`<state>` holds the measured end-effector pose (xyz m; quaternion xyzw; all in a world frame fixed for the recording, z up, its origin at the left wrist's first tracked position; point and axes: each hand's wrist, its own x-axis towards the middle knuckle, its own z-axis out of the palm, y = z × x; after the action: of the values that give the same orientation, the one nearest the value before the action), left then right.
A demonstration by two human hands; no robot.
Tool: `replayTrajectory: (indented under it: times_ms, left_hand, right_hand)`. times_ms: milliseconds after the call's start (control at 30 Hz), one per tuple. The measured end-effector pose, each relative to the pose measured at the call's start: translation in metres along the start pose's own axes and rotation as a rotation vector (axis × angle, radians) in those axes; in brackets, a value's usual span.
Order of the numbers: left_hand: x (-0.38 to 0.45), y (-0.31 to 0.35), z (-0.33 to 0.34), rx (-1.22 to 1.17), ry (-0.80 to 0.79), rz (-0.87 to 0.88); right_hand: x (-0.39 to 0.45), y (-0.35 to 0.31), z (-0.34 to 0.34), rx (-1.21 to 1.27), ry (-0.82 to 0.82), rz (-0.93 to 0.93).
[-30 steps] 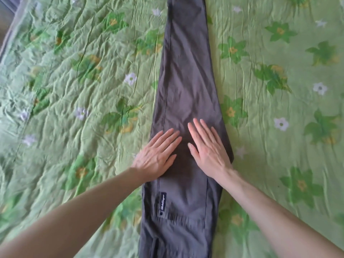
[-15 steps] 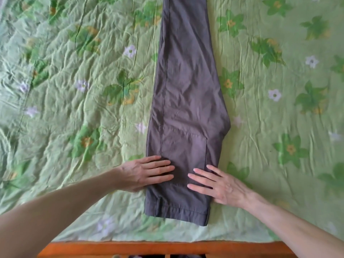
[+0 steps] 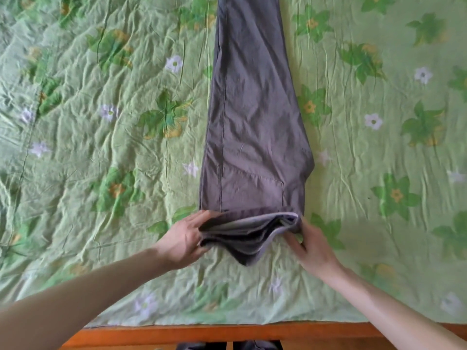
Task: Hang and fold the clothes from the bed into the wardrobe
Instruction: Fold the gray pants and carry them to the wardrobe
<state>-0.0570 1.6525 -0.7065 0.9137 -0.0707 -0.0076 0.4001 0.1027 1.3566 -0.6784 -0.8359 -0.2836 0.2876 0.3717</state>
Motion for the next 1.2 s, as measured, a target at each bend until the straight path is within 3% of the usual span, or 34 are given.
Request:
replayTrajectory:
  times_ms: [100, 233, 400, 500, 567, 633, 700, 767, 833, 933, 1000, 1200]
  left_hand:
    - [0.015, 0.014, 0.001, -0.102, 0.274, -0.277]
    - [0.05, 0.016, 0.0, -0.028, 0.427, -0.491]
    - [0.083, 0.006, 0.006, -0.057, 0.477, -0.82]
    - [0.101, 0.004, 0.006, 0.01, 0.448, -1.002]
    - [0.107, 0.009, 0.008, 0.08, 0.43, -1.062]
    - [0.104, 0.015, 0.013, 0.125, 0.52, -0.962]
    - [0.094, 0.015, 0.016, 0.282, 0.581, -0.635]
    - [0.083, 0.007, 0.018, 0.408, 0.444, -0.237]
    - [0.076, -0.001, 0.018, 0.416, 0.222, -0.055]
    - [0.066, -0.012, 0.016, 0.463, -0.051, -0.08]
    - [0.064, -0.015, 0.016, 0.485, -0.137, -0.102]
    - [0.07, -0.005, 0.023, 0.495, -0.102, -0.189]
  right_hand:
    - [0.011, -0.012, 0.011, 0.123, 0.272, 0.083]
    - [0.025, -0.012, 0.017, 0.139, 0.48, 0.169]
    - [0.052, -0.007, 0.02, -0.12, 0.548, 0.282]
    - [0.063, 0.004, 0.024, -0.115, 0.614, 0.351]
    - [0.066, 0.007, 0.024, -0.188, 0.666, 0.277]
    - [0.065, 0.01, 0.018, -0.415, 0.666, 0.043]
    - [0.066, 0.013, 0.011, -0.566, 0.528, -0.231]
    - [0.067, 0.019, 0.004, -0.61, 0.311, -0.358]
    - [0.066, 0.023, -0.001, -0.669, 0.149, -0.341]
    - [0.068, 0.024, -0.007, -0.755, 0.014, -0.307]
    - [0.07, 0.022, -0.01, -0.806, -0.06, -0.297]
    - [0.069, 0.026, -0.022, -0.753, -0.048, -0.365]
